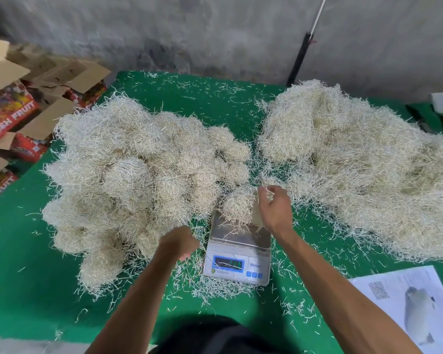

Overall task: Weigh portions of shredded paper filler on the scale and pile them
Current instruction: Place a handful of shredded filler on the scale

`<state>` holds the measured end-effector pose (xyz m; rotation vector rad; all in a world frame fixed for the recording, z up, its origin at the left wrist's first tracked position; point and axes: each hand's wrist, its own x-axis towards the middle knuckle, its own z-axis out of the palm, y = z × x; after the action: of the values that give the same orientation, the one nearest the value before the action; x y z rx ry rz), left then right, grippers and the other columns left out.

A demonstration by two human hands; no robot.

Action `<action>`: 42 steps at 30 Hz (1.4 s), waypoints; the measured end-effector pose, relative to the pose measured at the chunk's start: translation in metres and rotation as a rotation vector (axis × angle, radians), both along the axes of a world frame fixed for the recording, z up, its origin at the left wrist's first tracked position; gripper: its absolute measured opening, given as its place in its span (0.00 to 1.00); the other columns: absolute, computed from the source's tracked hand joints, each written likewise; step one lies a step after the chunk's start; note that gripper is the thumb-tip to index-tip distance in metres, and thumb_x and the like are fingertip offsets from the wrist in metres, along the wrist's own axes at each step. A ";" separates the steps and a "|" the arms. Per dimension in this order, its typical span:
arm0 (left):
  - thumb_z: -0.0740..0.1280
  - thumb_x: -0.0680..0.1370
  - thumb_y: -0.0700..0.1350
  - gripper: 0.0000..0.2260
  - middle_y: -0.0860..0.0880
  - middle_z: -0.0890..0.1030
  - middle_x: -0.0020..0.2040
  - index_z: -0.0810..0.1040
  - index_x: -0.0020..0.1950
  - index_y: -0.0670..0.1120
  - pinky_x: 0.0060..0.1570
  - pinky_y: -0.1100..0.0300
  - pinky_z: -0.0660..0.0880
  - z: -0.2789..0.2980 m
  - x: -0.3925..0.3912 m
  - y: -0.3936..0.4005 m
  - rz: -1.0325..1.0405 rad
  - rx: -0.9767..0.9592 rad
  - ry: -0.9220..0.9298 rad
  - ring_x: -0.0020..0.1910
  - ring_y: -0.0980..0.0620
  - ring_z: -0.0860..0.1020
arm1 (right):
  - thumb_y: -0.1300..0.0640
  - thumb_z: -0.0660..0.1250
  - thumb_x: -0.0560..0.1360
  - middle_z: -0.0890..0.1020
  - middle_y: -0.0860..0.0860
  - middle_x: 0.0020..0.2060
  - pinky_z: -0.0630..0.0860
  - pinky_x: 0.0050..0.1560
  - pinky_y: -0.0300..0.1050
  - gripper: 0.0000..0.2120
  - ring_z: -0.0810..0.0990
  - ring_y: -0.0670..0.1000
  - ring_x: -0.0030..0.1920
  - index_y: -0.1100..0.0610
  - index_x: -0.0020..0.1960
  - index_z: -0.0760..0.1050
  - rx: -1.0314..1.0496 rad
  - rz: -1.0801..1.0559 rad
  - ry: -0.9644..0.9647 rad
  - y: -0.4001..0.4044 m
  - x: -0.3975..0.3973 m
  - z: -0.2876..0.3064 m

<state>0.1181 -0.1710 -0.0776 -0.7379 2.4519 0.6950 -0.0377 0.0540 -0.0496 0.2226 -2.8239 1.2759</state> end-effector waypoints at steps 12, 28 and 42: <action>0.71 0.78 0.43 0.26 0.52 0.77 0.63 0.68 0.74 0.52 0.35 0.65 0.78 -0.004 -0.048 0.059 0.079 0.276 0.534 0.42 0.56 0.81 | 0.37 0.71 0.75 0.62 0.57 0.79 0.72 0.71 0.65 0.42 0.70 0.60 0.74 0.50 0.81 0.56 0.402 0.368 -0.074 -0.004 0.025 -0.018; 0.67 0.79 0.37 0.09 0.48 0.86 0.44 0.84 0.56 0.43 0.31 0.59 0.80 0.035 0.016 -0.039 0.645 0.137 0.926 0.34 0.50 0.83 | 0.50 0.69 0.81 0.79 0.55 0.59 0.74 0.33 0.34 0.29 0.83 0.49 0.38 0.57 0.78 0.64 0.176 0.090 -0.057 0.021 0.008 -0.012; 0.67 0.74 0.29 0.15 0.41 0.81 0.52 0.80 0.60 0.40 0.45 0.49 0.79 0.017 0.049 -0.053 0.292 -0.541 0.946 0.48 0.47 0.75 | 0.49 0.69 0.81 0.79 0.59 0.61 0.79 0.46 0.43 0.29 0.83 0.54 0.48 0.60 0.76 0.65 0.156 0.056 -0.034 0.023 0.006 -0.015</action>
<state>0.1667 -0.2241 -0.0605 -1.1831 3.5219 0.5492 -0.0314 0.0768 -0.0647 0.2891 -2.9684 1.0793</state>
